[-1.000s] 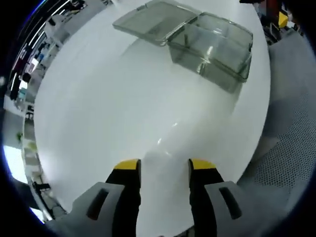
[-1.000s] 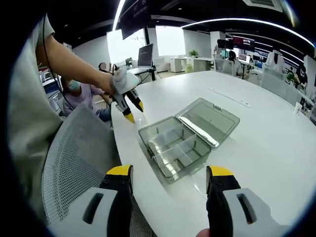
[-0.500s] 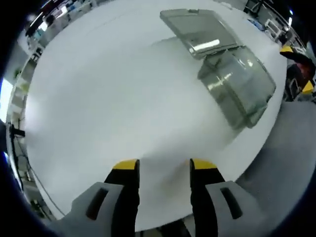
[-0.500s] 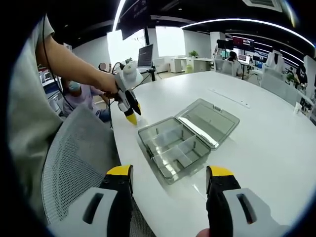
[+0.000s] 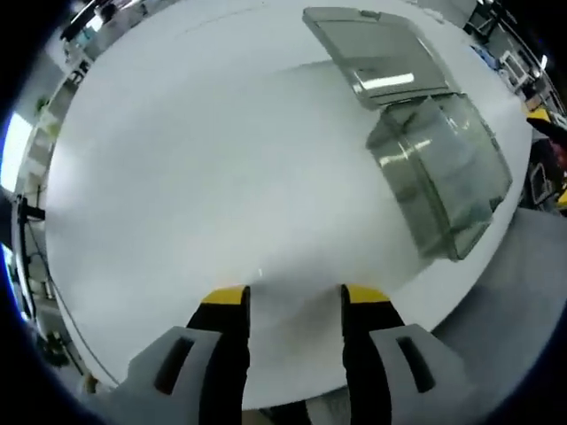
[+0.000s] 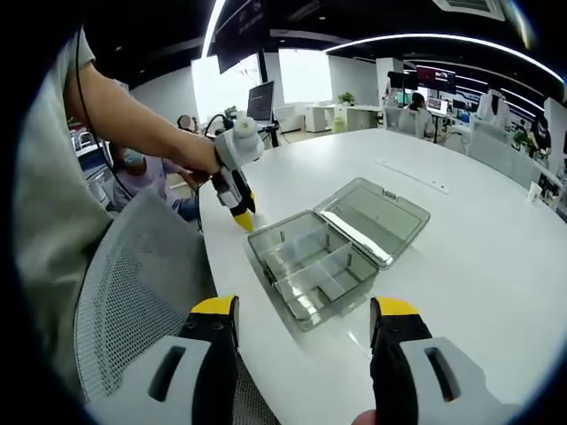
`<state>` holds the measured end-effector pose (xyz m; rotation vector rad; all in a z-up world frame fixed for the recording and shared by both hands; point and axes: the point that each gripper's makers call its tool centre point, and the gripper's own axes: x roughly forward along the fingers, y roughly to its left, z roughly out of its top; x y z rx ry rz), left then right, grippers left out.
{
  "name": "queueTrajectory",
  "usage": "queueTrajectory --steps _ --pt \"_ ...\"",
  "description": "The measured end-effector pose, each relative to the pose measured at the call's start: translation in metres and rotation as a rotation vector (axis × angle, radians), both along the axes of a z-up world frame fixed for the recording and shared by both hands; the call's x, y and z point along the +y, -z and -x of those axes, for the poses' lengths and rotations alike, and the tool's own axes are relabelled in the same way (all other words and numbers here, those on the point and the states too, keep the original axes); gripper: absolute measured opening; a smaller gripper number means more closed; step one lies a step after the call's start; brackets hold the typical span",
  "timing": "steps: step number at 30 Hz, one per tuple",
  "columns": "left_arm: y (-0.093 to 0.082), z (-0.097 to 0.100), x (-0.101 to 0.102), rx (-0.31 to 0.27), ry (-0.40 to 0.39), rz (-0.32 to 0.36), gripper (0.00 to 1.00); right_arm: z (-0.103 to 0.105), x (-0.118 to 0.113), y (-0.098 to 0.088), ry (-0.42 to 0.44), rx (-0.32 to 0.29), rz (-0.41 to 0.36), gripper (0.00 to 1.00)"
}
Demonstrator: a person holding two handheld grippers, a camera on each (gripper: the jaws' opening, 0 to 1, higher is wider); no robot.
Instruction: Insert the divider into the dual guide fixture by aligning both edges with the guide slots and pushing it downward to the bottom, including one-sided entry, uneven engagement, binding, and posture correction.
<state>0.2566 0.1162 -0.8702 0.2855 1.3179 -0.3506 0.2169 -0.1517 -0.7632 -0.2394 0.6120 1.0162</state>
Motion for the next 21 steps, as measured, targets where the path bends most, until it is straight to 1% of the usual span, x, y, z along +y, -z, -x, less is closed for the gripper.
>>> queueTrajectory --steps 7,13,15,21 --pt "-0.0004 -0.0011 -0.0007 -0.007 0.000 -0.027 0.38 0.0006 0.0007 0.0011 0.001 0.001 -0.005 0.57" --pt "0.0000 0.0003 -0.0008 -0.002 -0.004 -0.022 0.35 -0.0004 0.0020 0.0006 -0.002 0.000 -0.006 0.57" --pt "-0.0001 0.0015 -0.0007 0.007 0.006 -0.025 0.31 -0.0011 0.0016 0.0007 0.000 0.000 -0.006 0.57" --pt "-0.0004 0.0026 -0.0005 0.011 0.013 -0.025 0.30 -0.0005 0.0006 0.0030 -0.003 0.004 0.004 0.58"
